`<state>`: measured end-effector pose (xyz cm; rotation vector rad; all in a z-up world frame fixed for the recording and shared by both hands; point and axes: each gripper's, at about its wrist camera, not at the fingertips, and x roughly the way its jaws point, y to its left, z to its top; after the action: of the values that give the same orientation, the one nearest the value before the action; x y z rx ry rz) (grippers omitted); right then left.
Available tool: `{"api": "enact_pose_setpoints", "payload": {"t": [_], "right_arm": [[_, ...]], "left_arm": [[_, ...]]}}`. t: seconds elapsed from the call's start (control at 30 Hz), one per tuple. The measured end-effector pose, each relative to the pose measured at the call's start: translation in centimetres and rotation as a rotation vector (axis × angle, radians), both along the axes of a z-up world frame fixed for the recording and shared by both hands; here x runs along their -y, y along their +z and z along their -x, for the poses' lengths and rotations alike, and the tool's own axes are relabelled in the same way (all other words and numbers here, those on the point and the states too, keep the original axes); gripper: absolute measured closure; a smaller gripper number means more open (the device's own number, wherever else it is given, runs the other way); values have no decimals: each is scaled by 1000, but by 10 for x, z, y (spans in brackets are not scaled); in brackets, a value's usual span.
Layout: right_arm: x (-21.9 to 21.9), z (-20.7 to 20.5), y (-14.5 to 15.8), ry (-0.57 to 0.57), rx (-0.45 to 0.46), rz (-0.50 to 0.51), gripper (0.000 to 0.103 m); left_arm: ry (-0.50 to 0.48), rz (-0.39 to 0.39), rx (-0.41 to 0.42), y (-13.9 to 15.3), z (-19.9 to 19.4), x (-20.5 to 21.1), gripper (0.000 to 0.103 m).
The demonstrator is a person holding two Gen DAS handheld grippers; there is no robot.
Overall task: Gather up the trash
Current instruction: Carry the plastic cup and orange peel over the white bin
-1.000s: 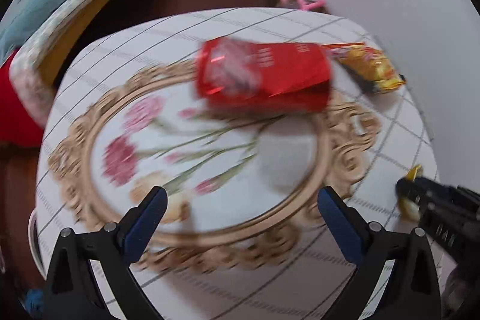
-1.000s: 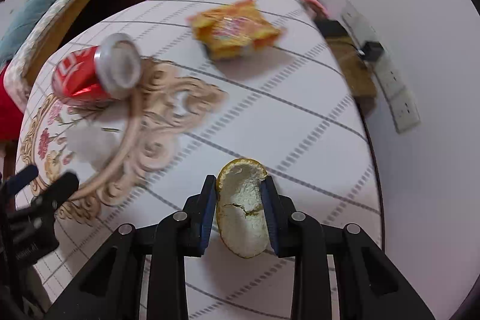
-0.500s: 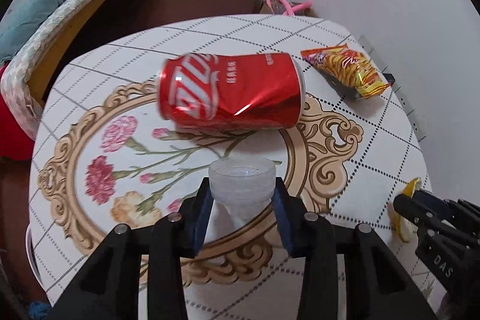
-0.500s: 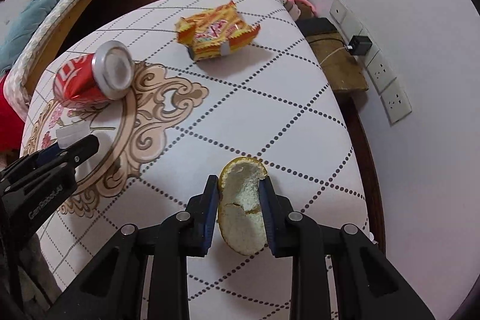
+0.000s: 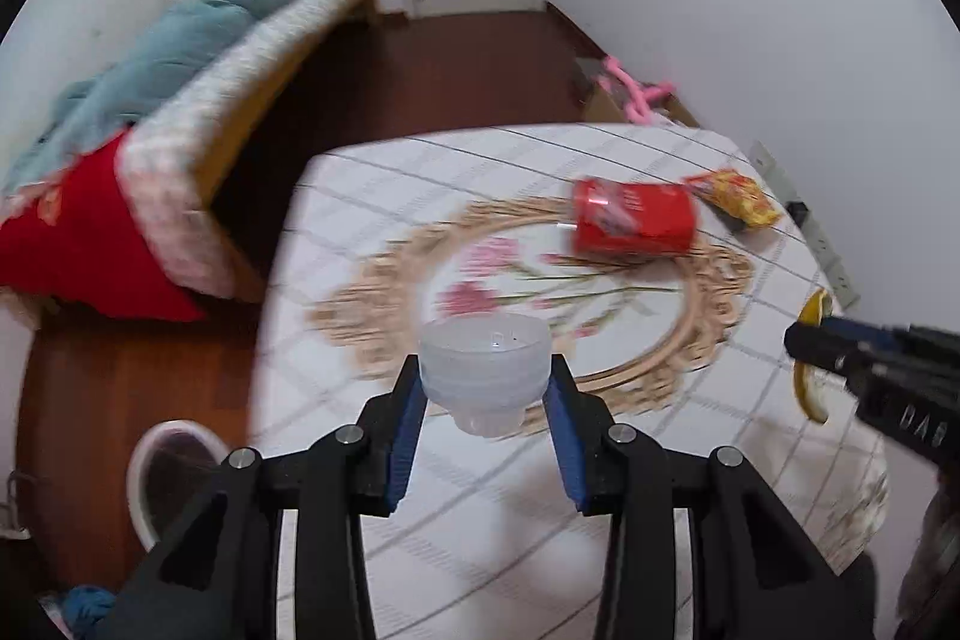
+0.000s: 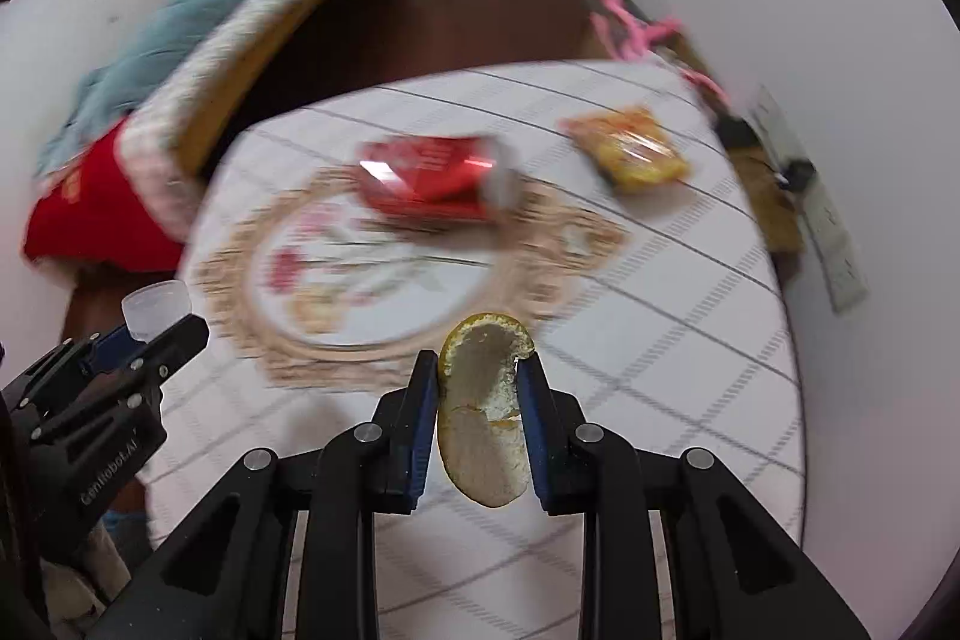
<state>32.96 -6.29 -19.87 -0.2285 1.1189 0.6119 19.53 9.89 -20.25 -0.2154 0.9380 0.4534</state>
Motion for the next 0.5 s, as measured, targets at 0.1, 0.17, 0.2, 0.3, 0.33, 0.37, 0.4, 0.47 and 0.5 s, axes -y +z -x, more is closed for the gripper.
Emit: {"api": "enact_pose_setpoints", "payload": {"t": [0.1, 0.17, 0.2, 0.3, 0.33, 0.37, 0.4, 0.47, 0.5], "right_arm": [[-31, 29, 15, 72, -2, -52, 75], [-55, 53, 24, 124, -14, -94, 75], [-67, 64, 28, 149, -19, -110, 75], [-107, 100, 36, 235, -39, -154, 75], [-122, 113, 38, 266, -47, -167, 75], [-140, 126, 38, 300, -59, -176, 75], [-159, 141, 37, 338, -70, -180, 75], [-188, 164, 36, 395, -83, -180, 75], [-205, 176, 33, 429, -88, -174, 75]], "left_arm": [[61, -25, 9, 16, 49, -29, 68], [105, -42, 0, 24, 84, -48, 68], [128, -51, -5, 27, 101, -57, 68], [212, -66, -19, 33, 152, -84, 68], [243, -70, -24, 34, 168, -94, 68], [277, -74, -25, 34, 184, -104, 68], [304, -74, -25, 33, 195, -112, 68], [362, -67, -28, 30, 221, -131, 68], [384, -61, -32, 27, 230, -139, 68]]}}
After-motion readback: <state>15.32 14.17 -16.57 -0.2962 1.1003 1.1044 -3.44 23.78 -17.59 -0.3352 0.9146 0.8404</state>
